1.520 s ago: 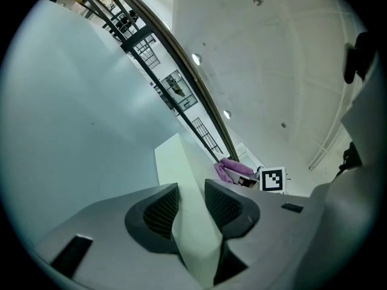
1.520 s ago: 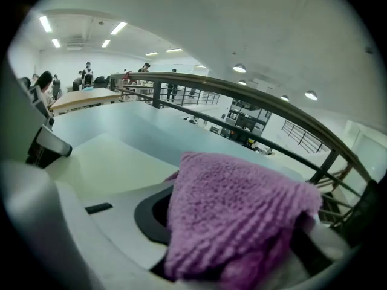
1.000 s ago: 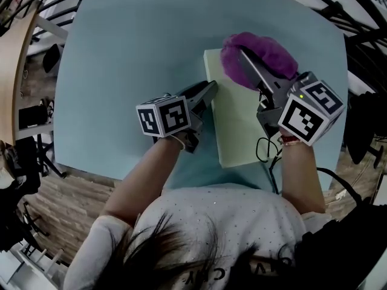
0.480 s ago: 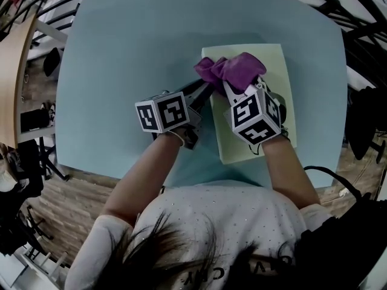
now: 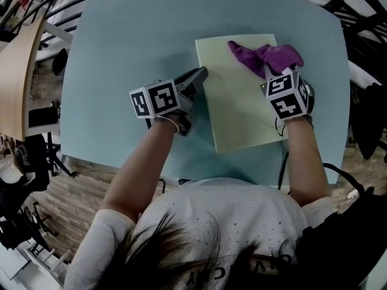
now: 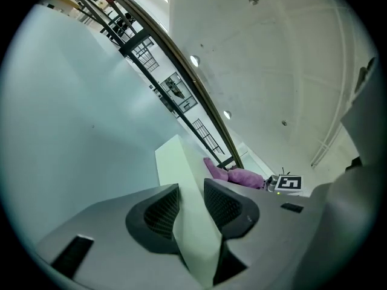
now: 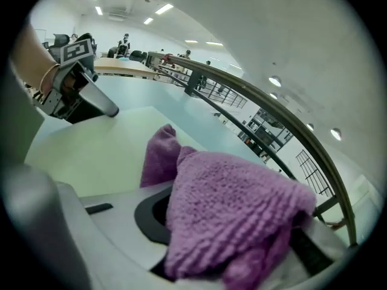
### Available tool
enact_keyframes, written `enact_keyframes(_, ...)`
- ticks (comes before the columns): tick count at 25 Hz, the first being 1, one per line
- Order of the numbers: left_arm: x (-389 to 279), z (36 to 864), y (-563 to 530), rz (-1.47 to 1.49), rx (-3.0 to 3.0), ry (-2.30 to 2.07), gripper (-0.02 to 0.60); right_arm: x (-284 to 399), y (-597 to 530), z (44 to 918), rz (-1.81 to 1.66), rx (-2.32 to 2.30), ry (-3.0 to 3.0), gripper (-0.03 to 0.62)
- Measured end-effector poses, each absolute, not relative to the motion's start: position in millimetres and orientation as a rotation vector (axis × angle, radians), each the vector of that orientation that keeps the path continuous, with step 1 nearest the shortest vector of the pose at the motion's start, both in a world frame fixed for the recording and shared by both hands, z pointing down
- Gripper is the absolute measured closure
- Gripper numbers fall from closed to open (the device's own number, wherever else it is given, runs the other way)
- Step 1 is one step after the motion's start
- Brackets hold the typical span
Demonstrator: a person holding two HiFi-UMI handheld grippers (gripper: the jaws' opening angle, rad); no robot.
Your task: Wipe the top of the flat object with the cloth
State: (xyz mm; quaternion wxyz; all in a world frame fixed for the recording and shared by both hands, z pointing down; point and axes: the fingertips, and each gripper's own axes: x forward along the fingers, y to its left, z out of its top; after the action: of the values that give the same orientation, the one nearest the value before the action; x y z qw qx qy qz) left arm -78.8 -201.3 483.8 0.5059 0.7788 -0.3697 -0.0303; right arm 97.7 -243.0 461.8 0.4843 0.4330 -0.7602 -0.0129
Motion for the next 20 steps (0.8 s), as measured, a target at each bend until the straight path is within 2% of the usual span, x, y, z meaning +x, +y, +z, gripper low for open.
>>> enact_keyframes(8,-83.8,476.8,-203.5,-0.073,1.901,-0.926,0.453,130.5,-250.9,452.7,-0.078,1.149,-1.866,0.563)
enact_keyframes(14,-89.0,482.5,-205.9,-0.074,1.926,-0.985,0.457,162.6,-252.6,466.5,0.038,1.205,-1.81,0.565)
enact_keyframes(17,-89.9,481.2,-206.1,-0.071,1.942,-1.022,0.457,137.0,-249.1,420.0,-0.079,1.283,-1.955,0.565)
enact_keyframes(20,-90.9,482.7,-205.6,-0.075,1.935,-1.013,0.457,60.0,-223.1,346.7,-0.109,1.225,-2.356,0.563)
